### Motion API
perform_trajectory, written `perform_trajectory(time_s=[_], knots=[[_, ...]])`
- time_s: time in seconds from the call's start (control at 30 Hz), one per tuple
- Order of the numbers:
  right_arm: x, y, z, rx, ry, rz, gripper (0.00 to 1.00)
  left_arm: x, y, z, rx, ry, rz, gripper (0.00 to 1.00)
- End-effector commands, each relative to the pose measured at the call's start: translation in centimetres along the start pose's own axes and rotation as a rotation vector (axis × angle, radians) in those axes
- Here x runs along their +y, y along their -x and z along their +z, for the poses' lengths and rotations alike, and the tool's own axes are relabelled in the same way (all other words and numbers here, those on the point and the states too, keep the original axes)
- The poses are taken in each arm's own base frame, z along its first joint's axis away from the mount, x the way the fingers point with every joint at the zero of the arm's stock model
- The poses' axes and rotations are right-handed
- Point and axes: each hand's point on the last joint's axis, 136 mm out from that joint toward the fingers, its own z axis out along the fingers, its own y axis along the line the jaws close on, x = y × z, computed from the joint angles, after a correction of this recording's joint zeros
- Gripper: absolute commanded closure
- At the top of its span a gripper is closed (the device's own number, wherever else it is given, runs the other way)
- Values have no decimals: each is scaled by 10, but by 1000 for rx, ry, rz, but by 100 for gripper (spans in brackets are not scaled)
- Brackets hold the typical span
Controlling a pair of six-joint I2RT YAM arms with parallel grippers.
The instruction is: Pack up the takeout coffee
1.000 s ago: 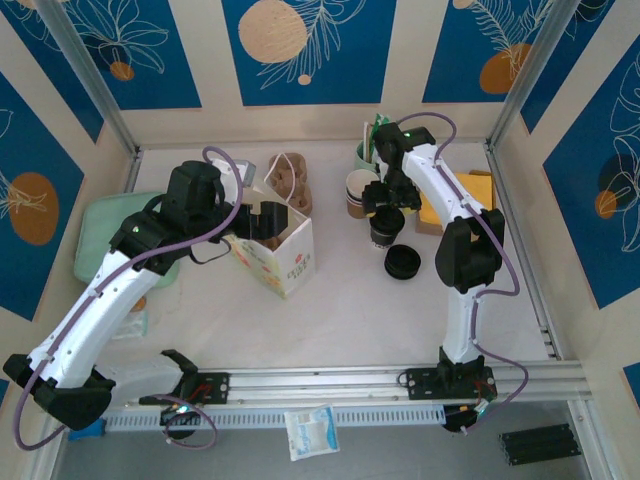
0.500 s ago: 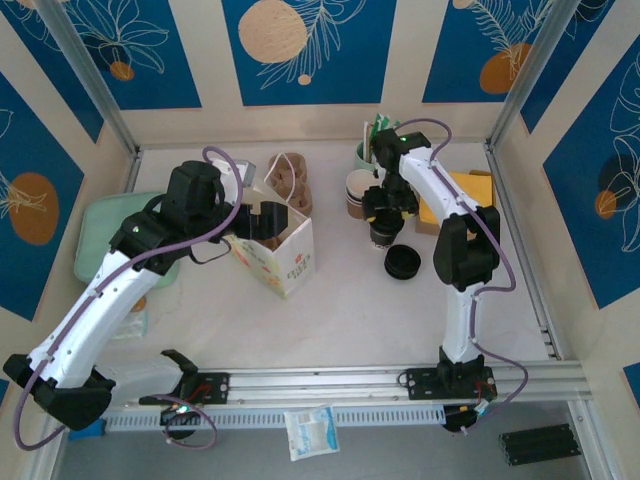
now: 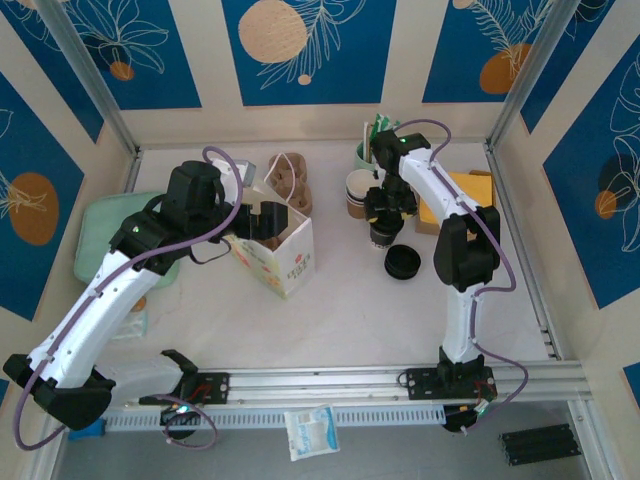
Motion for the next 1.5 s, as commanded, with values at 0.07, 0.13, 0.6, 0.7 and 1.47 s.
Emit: perform_trajectory(time_s=[0.07, 0.13, 0.6, 0.7, 1.47], knots=[[1, -9, 3, 22, 0, -7, 31, -4, 3, -4, -21, -13, 14, 1], [3, -11, 1, 19, 0, -12, 31, -4, 2, -4, -21, -14, 14, 1], [7, -18, -20, -34, 5, -21, 33, -3, -1, -6, -24, -14, 2, 1], [7, -20, -26, -51, 5, -22, 33, -3, -1, -8, -26, -14, 2, 1], [36, -54, -84, -167, 28, -100, 33, 17, -8, -39, -80, 90, 4, 1]])
